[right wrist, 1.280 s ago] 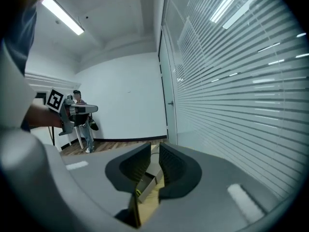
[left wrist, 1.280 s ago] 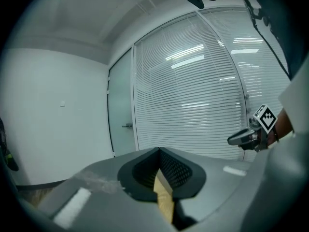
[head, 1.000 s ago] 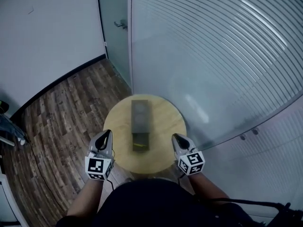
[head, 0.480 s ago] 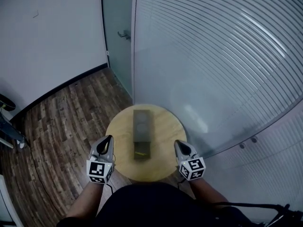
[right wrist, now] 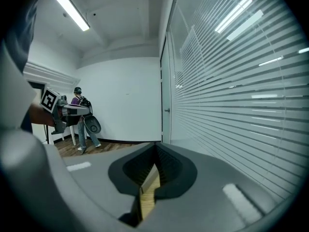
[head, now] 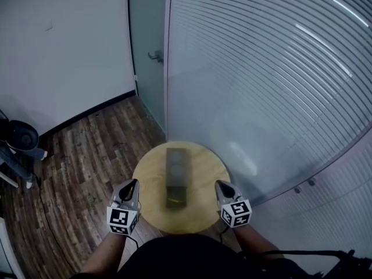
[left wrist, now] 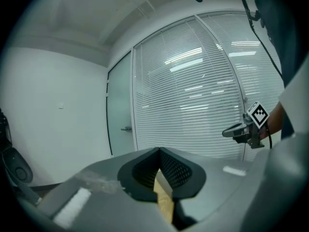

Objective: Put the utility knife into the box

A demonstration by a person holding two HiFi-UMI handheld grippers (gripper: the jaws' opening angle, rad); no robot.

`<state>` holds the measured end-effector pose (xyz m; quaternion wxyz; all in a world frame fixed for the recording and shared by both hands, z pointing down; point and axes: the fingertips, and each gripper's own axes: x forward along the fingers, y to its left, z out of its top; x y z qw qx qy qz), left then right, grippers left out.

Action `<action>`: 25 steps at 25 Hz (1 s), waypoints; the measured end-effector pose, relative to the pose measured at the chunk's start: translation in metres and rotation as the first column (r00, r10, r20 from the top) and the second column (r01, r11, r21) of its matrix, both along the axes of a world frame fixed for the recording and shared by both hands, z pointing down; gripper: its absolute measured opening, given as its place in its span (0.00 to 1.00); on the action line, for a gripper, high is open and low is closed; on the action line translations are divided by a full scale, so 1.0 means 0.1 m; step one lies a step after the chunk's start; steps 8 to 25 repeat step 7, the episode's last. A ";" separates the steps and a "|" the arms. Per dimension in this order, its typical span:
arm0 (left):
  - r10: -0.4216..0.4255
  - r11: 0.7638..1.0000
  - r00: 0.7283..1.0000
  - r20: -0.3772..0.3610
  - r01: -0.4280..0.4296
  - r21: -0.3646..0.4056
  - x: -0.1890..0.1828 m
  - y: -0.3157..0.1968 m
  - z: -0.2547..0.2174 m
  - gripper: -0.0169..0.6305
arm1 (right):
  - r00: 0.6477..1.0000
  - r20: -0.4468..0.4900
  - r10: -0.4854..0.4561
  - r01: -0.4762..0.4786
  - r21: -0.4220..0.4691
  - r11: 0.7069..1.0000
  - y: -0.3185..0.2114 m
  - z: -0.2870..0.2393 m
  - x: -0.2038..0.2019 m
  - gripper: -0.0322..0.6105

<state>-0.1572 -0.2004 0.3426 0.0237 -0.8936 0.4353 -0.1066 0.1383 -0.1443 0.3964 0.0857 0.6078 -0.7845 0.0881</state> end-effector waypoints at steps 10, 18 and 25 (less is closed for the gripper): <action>-0.035 0.999 0.999 -0.031 0.034 -0.020 -0.05 0.12 -0.04 0.03 | 0.999 0.025 0.027 -0.026 -0.027 0.999 0.06 0.02 0.03 0.06; -0.035 0.999 0.999 -0.031 0.034 -0.020 -0.05 0.12 -0.04 0.03 | 0.999 0.025 0.027 -0.026 -0.027 0.999 0.06 0.02 0.03 0.06; -0.035 0.999 0.999 -0.031 0.034 -0.020 -0.05 0.12 -0.04 0.03 | 0.999 0.025 0.027 -0.026 -0.027 0.999 0.06 0.02 0.03 0.06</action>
